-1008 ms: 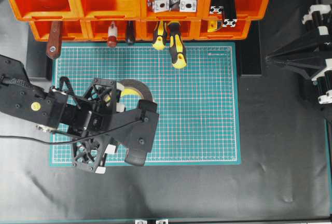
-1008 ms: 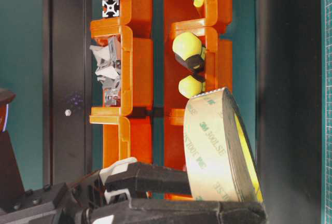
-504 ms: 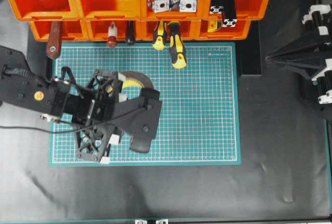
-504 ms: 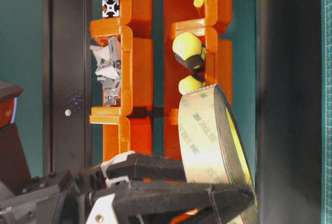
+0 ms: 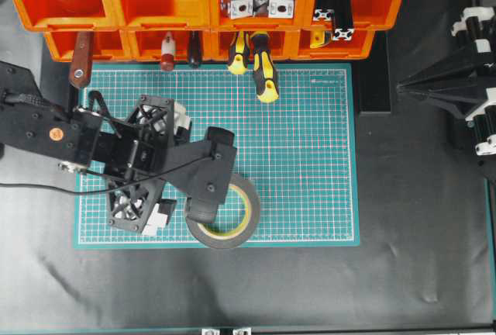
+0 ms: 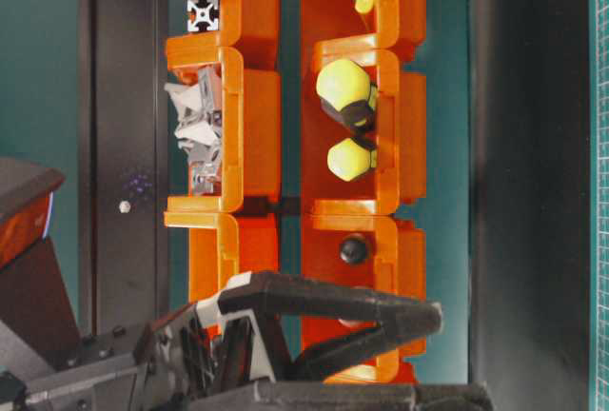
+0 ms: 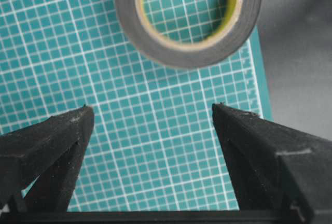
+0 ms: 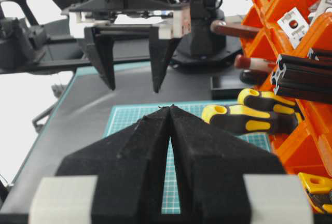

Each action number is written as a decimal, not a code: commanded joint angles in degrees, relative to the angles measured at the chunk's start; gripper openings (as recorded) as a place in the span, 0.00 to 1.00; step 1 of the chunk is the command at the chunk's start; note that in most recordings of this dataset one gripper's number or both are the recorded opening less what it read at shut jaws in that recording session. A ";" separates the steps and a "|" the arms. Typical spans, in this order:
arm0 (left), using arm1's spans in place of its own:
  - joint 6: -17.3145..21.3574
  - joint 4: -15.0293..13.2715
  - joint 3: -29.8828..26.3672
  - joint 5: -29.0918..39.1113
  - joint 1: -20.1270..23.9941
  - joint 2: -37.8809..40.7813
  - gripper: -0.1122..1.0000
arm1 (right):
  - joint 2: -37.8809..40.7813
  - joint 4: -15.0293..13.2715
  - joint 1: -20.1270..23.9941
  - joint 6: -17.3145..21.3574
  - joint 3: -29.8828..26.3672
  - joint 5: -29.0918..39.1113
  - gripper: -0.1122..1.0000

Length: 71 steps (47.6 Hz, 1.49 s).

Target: Pick foam from container rack with left arm.

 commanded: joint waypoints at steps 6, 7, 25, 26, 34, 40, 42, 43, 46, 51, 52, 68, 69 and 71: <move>0.09 0.18 0.35 -0.53 0.00 -3.25 0.90 | 0.35 0.09 0.09 0.09 -1.41 -0.88 0.10; 0.09 0.18 0.44 -0.53 0.00 -3.43 0.90 | 0.35 0.09 0.09 0.09 -1.41 -0.88 0.10; -3.87 0.18 3.16 -2.02 -0.09 -11.78 0.89 | 0.35 0.09 0.09 0.09 -1.49 -0.88 0.10; -4.22 0.18 3.60 -2.20 -0.09 -12.74 0.89 | 0.26 0.09 0.09 0.09 -1.58 -0.88 0.10; -6.50 0.26 7.47 -7.56 -0.62 -22.24 0.88 | 0.18 0.09 0.09 0.09 -1.58 -0.88 0.10; -6.42 0.53 12.04 -15.64 -0.18 -29.79 0.85 | 0.18 0.09 0.09 0.09 -1.67 -0.88 0.10; -6.42 0.53 13.54 -17.93 -0.09 -31.90 0.84 | 0.09 0.18 0.09 0.09 -1.67 -0.88 0.10; -6.33 0.53 14.24 -19.16 -0.09 -32.87 0.84 | 0.09 0.18 0.09 0.09 -1.67 -0.88 0.10; -5.89 0.53 16.08 -21.97 0.00 -35.42 0.83 | 0.00 0.18 0.09 0.09 -1.85 -0.88 0.10; -5.27 0.53 19.34 -26.28 0.09 -39.64 0.83 | -0.09 0.18 0.09 0.09 -2.11 -0.88 0.10; -5.01 0.53 19.95 -26.89 0.09 -40.43 0.82 | -0.09 0.18 0.09 0.09 -2.20 -0.88 0.10; -3.69 0.53 30.32 -43.24 1.49 -52.21 0.73 | -0.09 0.79 0.09 0.09 -2.55 -0.97 0.10; -3.60 0.53 30.94 -43.95 1.49 -52.65 0.73 | -0.09 0.88 0.09 0.09 -2.55 -0.97 0.10; -3.43 0.53 31.99 -45.18 1.41 -53.26 0.73 | -0.09 0.88 0.09 0.09 -2.55 -0.97 0.10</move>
